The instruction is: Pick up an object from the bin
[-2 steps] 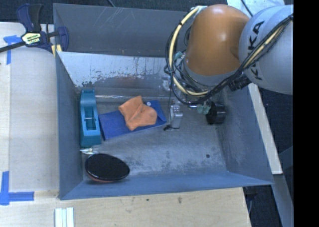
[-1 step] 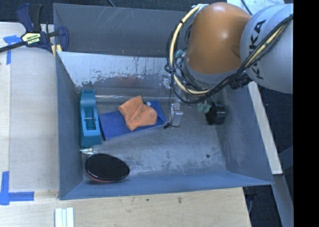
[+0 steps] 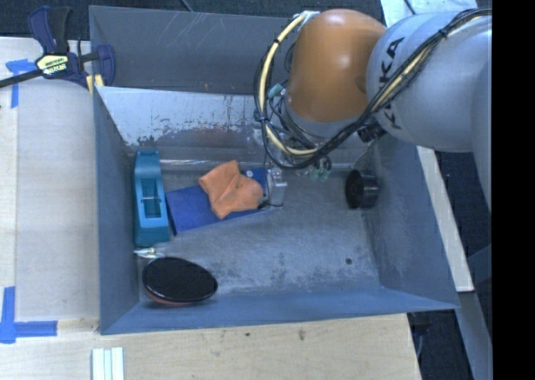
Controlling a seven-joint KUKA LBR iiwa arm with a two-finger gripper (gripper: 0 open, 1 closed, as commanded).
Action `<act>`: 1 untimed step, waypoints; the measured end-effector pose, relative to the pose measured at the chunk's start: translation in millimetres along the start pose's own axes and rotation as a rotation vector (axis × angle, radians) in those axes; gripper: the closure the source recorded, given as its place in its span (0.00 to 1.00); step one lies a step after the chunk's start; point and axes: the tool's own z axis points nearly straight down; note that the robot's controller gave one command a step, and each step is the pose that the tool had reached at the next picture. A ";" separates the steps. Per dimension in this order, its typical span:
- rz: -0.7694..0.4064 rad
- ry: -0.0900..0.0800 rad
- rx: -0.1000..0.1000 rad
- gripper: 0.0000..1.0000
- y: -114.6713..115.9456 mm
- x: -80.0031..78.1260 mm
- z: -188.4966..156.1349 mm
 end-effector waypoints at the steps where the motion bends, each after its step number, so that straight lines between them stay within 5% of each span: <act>1: -0.194 0.012 -0.001 0.00 4.5 4.1 31.9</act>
Offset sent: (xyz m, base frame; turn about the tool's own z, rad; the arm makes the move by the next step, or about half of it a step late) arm -0.0054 0.0190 -0.0993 -0.6081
